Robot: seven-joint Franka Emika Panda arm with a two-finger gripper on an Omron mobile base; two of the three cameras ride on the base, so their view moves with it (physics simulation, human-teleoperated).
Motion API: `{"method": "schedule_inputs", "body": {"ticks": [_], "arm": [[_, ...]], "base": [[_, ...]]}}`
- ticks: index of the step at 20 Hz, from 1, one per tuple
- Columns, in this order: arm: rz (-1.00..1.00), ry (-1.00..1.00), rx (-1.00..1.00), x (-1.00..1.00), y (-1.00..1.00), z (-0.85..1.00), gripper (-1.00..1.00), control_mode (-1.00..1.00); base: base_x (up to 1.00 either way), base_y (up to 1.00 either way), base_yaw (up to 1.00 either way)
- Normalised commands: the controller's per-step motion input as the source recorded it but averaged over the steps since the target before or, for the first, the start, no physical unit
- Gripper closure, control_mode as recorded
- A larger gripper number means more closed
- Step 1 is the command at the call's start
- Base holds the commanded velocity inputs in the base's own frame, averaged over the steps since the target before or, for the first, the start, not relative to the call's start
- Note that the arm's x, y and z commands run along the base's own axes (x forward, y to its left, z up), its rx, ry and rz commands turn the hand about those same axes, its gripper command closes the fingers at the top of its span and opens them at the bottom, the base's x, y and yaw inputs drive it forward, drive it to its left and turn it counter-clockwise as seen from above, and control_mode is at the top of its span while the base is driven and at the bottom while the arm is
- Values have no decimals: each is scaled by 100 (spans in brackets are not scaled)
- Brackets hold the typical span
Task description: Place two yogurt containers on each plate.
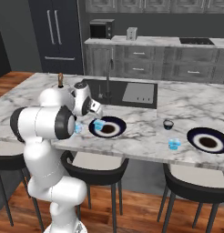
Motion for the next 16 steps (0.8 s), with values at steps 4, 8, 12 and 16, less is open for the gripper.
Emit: {"method": "schedule_inputs", "body": {"ticks": [4, 8, 12, 16], "arm": [[0, 0, 0, -36, 23, 1, -100, -100], [8, 7, -2, -20, 22, 0, -100, -100], [33, 11, -3, -4, 17, 2, -100, -100], [43, 22, -3, 0, 21, 2, -100, -100]], "base": [[0, 0, 0], [0, 0, 0], [0, 0, 0], [0, 0, 0]]}}
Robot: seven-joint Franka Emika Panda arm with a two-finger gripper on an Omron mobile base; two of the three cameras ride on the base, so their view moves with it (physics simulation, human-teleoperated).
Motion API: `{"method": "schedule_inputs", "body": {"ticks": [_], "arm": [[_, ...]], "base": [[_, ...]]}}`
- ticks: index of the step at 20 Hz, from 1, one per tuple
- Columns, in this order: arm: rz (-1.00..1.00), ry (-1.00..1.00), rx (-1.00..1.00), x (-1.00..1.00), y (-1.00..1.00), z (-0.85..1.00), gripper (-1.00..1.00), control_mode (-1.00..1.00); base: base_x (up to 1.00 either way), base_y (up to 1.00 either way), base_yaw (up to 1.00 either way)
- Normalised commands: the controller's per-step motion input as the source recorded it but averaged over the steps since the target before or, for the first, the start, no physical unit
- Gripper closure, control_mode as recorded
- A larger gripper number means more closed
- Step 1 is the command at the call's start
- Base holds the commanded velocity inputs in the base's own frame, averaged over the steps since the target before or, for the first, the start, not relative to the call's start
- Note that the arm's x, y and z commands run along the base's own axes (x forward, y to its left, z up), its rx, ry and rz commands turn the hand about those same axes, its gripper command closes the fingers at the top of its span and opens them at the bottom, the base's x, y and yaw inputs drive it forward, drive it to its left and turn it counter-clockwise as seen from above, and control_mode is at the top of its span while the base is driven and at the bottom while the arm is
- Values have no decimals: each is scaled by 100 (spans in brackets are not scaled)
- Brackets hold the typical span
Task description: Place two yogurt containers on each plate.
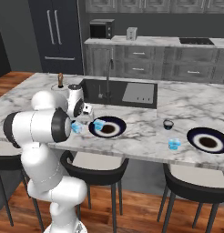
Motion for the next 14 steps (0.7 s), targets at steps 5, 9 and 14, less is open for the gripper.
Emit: {"method": "schedule_inputs", "body": {"ticks": [5, 9, 14], "arm": [[43, 23, -8, 7, 25, -2, -100, -100], [33, 2, -18, 0, 20, -8, -100, -100], [19, 0, -19, 1, 10, -4, -100, -100]], "base": [[0, 0, 0], [0, 0, 0], [0, 0, 0]]}}
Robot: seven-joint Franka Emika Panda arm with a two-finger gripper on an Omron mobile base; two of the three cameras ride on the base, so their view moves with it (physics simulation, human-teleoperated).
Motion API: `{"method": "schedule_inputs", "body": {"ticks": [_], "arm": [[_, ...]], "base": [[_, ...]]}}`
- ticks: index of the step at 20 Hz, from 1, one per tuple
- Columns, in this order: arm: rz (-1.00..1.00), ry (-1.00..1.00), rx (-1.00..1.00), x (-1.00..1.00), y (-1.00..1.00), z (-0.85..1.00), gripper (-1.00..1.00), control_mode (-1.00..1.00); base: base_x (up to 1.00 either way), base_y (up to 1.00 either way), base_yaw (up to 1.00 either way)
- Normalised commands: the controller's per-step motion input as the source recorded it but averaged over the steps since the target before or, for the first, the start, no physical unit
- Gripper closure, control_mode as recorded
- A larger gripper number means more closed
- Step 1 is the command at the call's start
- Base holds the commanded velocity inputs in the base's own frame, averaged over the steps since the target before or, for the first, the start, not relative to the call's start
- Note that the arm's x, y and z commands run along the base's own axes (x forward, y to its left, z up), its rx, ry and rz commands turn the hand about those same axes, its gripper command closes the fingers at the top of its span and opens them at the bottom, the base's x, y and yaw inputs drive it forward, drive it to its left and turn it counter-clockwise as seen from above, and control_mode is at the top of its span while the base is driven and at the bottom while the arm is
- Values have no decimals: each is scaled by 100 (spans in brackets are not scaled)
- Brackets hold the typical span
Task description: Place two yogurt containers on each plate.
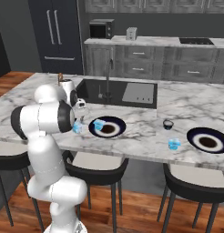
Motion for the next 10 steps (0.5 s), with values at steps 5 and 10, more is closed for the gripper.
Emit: {"method": "schedule_inputs", "body": {"ticks": [5, 10], "arm": [[5, 0, -7, 0, 0, -10, -100, -100], [1, 1, 0, 6, 0, -15, -100, -100]], "base": [[0, 0, 0], [0, 0, 0]]}}
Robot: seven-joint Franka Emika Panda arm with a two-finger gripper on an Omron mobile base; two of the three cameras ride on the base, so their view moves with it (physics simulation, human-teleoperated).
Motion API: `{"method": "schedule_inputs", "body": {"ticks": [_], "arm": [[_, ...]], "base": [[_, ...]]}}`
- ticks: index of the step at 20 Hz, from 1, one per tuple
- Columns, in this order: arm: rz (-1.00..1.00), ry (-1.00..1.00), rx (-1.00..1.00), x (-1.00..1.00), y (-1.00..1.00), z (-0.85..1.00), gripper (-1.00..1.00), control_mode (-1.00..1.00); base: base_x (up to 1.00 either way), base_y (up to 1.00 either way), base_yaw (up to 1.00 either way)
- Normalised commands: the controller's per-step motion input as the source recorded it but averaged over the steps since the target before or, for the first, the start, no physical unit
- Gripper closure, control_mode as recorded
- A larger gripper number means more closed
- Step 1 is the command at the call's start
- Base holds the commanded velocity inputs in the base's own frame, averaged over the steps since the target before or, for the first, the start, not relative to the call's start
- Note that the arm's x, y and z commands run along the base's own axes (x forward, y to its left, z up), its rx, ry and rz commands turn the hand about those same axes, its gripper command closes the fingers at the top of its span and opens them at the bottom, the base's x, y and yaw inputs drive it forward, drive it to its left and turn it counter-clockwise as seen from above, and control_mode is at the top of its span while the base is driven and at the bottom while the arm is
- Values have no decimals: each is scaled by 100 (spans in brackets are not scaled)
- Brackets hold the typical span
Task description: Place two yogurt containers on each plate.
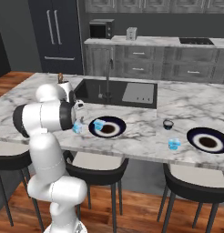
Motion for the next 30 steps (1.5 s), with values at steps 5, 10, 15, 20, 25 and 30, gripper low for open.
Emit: {"method": "schedule_inputs", "body": {"ticks": [5, 10, 15, 20, 25, 30], "arm": [[1, 0, 0, 6, 0, -15, -100, -100], [0, 0, 0, 2, 0, -15, -100, -100], [1, -2, 0, 12, 0, -8, -100, -100], [1, -1, 0, 20, 0, -9, -100, -100], [1, 0, 0, 26, 4, -14, -100, -100], [2, 0, 2, 26, 4, -13, -100, -100]], "base": [[0, 0, 0], [0, 0, 0], [0, 0, 0], [0, 0, 0], [0, 0, 0], [0, 0, 0]]}}
